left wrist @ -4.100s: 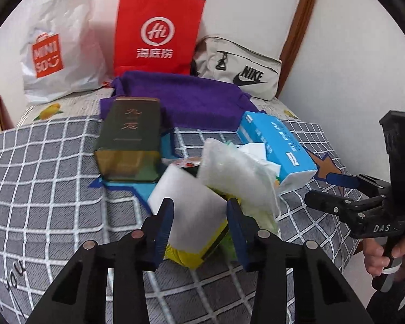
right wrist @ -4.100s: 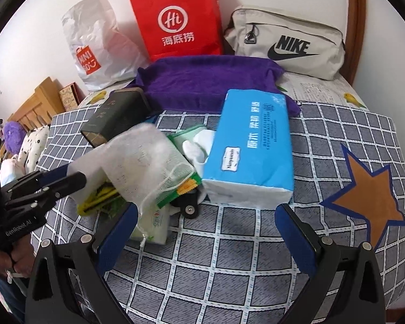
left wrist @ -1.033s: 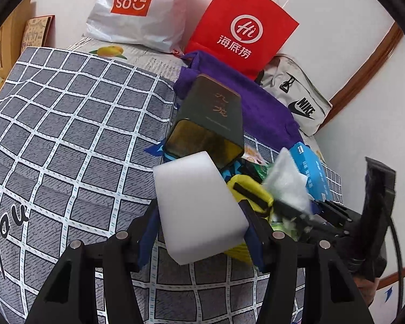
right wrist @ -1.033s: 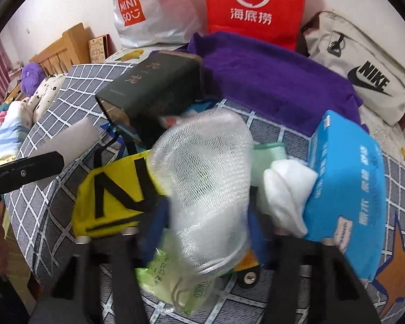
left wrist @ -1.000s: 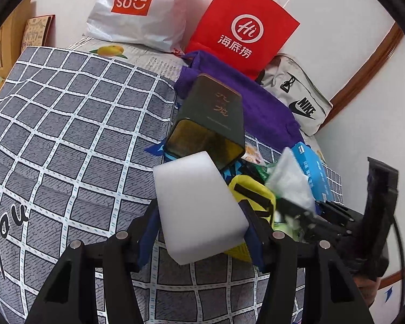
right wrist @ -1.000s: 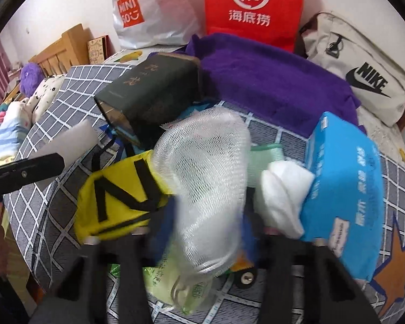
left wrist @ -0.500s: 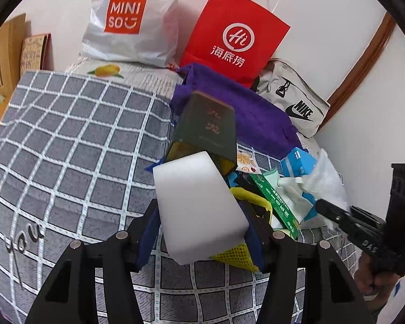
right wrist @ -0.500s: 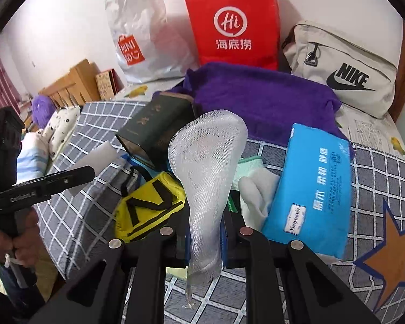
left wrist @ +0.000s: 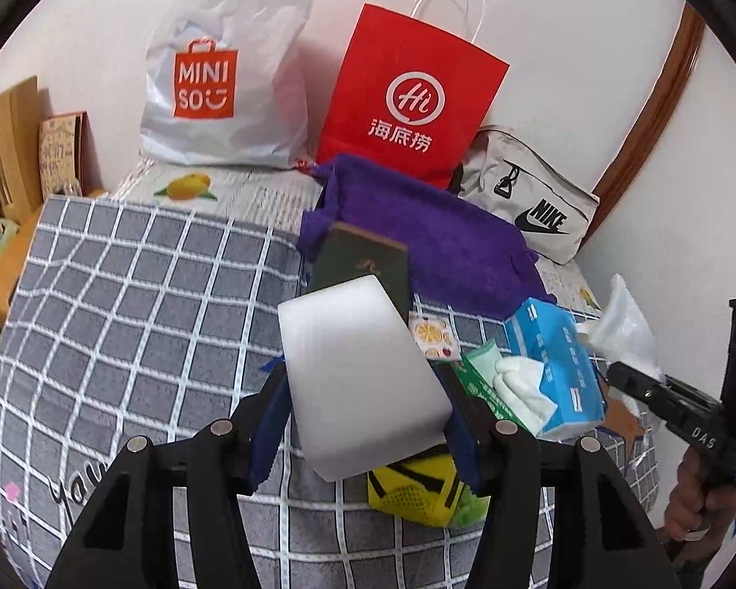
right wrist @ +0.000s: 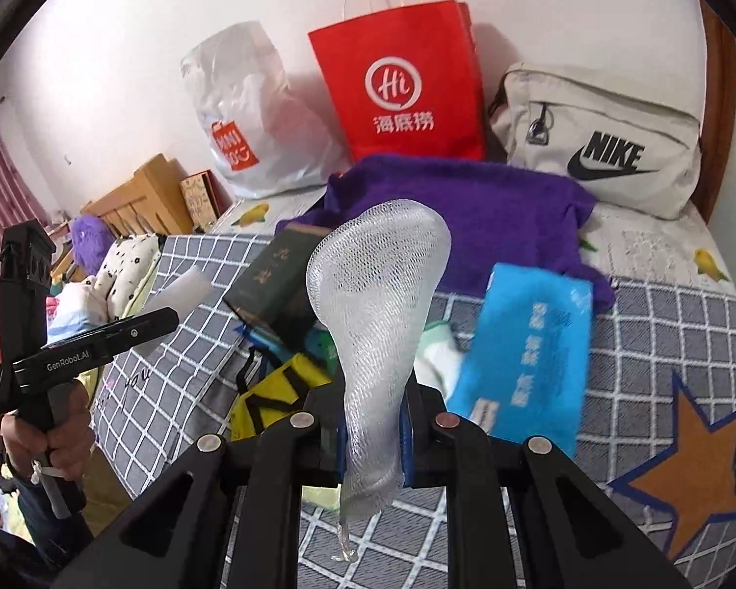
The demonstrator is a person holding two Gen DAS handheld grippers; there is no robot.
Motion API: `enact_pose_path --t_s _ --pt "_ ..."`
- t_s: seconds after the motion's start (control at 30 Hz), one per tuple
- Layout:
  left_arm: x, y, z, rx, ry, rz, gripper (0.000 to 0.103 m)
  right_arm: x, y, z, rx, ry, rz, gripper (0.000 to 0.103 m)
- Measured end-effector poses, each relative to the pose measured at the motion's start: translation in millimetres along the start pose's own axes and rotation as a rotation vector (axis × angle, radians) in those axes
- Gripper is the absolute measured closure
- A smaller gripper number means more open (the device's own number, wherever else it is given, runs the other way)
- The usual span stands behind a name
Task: Organize soft objects
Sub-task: 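Carry the sponge and mesh bag over the purple towel with both tools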
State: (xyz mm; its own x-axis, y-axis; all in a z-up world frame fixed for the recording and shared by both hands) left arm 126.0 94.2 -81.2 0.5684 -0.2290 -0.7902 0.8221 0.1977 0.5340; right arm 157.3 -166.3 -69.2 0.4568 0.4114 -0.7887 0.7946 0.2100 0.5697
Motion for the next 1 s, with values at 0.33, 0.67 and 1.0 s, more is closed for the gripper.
enact_pose_path --t_s 0.33,0.67,1.0 --pt "11.7 40.6 11.6 0.042 0.033 0.006 0.047 -7.4 34.6 21.8 0.007 -0.011 0.043 0.086" --pt "39.6 88.1 13.4 0.063 0.066 -0.010 0.046 17.1 79.4 50.6 0.035 -0.100 0.024 0.085" --pt "69.9 137.9 24.9 0.103 0.095 -0.018 0.046 49.1 127.3 77.9 0.038 -0.091 0.016 0.085"
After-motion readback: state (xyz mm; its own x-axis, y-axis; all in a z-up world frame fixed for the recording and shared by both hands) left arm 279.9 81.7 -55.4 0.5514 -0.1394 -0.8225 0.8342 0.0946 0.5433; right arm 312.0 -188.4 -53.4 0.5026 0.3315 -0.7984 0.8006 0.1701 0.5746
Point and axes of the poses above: each gripper's, at about its wrist camera, not at the fingertips, and x roughly the way its jaws point, z to its right, y to its top, the point moved 3 cm from there along x, roughly the way its jaws point, and after that the axes turned 7 degrees about -z, right-handed, at the moved point
